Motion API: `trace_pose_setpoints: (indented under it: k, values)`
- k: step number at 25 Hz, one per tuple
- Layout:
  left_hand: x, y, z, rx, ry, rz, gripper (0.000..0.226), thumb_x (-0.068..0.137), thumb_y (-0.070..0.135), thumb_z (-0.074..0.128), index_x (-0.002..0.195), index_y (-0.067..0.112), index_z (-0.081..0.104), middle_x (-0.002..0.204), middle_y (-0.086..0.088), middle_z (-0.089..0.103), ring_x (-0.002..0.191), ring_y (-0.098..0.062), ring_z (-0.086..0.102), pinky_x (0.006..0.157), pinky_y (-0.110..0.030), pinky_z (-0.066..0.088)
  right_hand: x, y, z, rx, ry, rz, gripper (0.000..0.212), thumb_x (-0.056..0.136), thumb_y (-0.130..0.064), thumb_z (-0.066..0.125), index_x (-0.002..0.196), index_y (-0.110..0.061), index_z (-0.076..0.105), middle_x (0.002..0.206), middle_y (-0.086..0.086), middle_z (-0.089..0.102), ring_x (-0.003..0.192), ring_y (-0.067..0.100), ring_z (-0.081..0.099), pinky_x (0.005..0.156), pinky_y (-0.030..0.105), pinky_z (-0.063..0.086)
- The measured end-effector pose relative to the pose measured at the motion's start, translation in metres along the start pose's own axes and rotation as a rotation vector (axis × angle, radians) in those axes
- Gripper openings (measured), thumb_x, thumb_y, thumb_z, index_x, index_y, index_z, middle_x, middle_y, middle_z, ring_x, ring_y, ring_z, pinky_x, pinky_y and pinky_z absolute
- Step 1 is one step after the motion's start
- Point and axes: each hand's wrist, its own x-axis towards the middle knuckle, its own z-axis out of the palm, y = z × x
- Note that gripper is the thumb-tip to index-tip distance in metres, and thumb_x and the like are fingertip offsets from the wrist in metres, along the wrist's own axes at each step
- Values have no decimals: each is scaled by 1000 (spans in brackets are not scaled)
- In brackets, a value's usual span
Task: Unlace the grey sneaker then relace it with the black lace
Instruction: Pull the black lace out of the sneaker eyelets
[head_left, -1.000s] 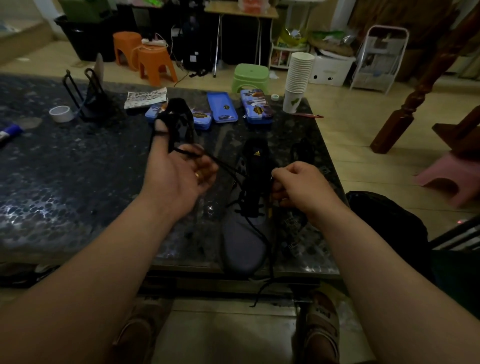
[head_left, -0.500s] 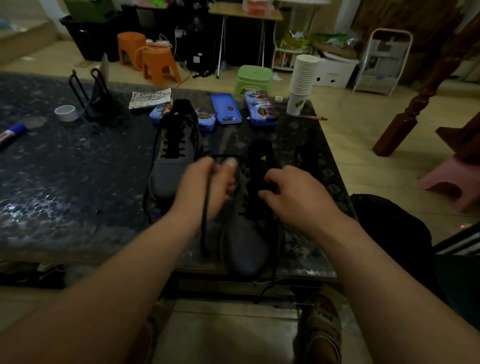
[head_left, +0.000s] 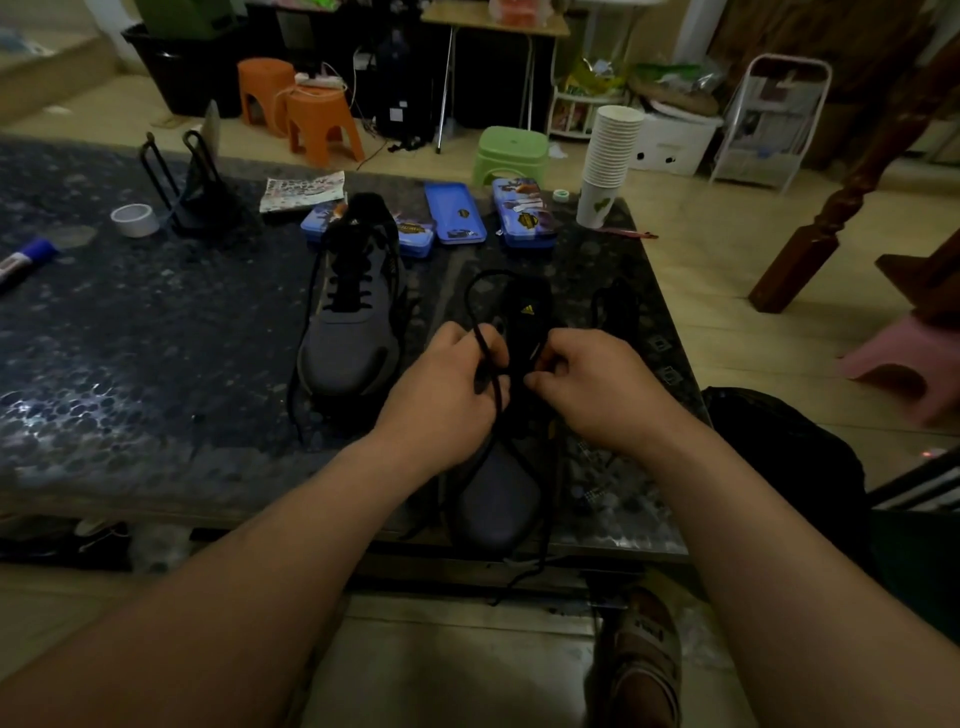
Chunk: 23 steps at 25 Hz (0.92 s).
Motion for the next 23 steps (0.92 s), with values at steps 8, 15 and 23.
trace_pose_setpoints:
  k: [8,15,23]
  values:
    - [0,-2,-4,3,-62,48,26,97,37,66,118,42,51,101,16,41,82,-8,55,80,-37,53,-20,4,-15,483,-182,77,25,93,-15,73,76,-14,54,67,-4,54,58,5,49,55,16,40]
    - [2,-1,-4,43,-79,19,31,92,44,69,115,47,49,103,13,42,83,-11,57,77,-42,57,-18,10,-12,1031,-153,199,20,86,-16,74,69,-15,64,79,6,64,77,17,60,71,26,45]
    - [1,3,-5,92,-37,-141,9,94,26,63,97,20,57,98,0,57,86,-22,61,72,-36,49,-25,-8,-26,990,44,128,19,102,-22,61,87,-16,69,79,1,66,74,7,63,68,19,48]
